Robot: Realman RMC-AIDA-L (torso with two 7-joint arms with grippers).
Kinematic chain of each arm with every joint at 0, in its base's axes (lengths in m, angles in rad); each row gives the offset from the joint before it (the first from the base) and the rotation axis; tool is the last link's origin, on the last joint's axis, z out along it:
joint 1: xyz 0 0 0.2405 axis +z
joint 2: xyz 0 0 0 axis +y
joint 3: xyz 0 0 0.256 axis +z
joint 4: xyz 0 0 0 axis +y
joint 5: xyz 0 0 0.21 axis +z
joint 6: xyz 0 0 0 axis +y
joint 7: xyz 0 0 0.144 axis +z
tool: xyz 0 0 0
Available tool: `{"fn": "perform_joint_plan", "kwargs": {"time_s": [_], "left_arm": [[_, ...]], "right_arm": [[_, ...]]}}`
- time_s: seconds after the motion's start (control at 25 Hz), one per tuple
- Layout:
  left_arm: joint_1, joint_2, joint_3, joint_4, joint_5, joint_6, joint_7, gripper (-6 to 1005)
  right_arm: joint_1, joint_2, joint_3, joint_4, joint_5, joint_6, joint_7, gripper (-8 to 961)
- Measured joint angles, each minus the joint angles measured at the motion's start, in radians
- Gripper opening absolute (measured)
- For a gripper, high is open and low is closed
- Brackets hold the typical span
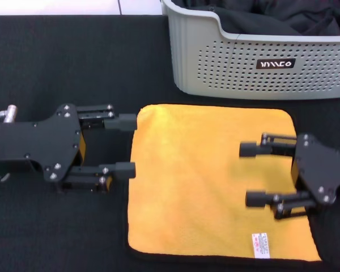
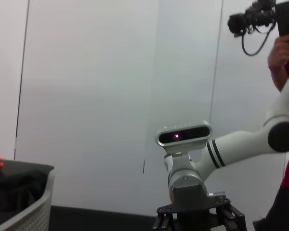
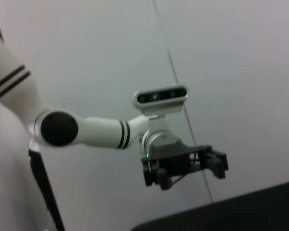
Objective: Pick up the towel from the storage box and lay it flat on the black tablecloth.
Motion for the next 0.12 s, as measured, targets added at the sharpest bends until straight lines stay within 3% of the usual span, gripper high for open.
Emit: {"fn": "perform_joint_plan", "kwargs": {"time_s": [0.12], "left_arm": [[-0.011,0.000,-0.001,-0.016,0.014,-0.001,0.044,712]], "right_arm": [[0.001,0.004,0.002,0.042,-0.031,-0.002,-0.083,797]]}}
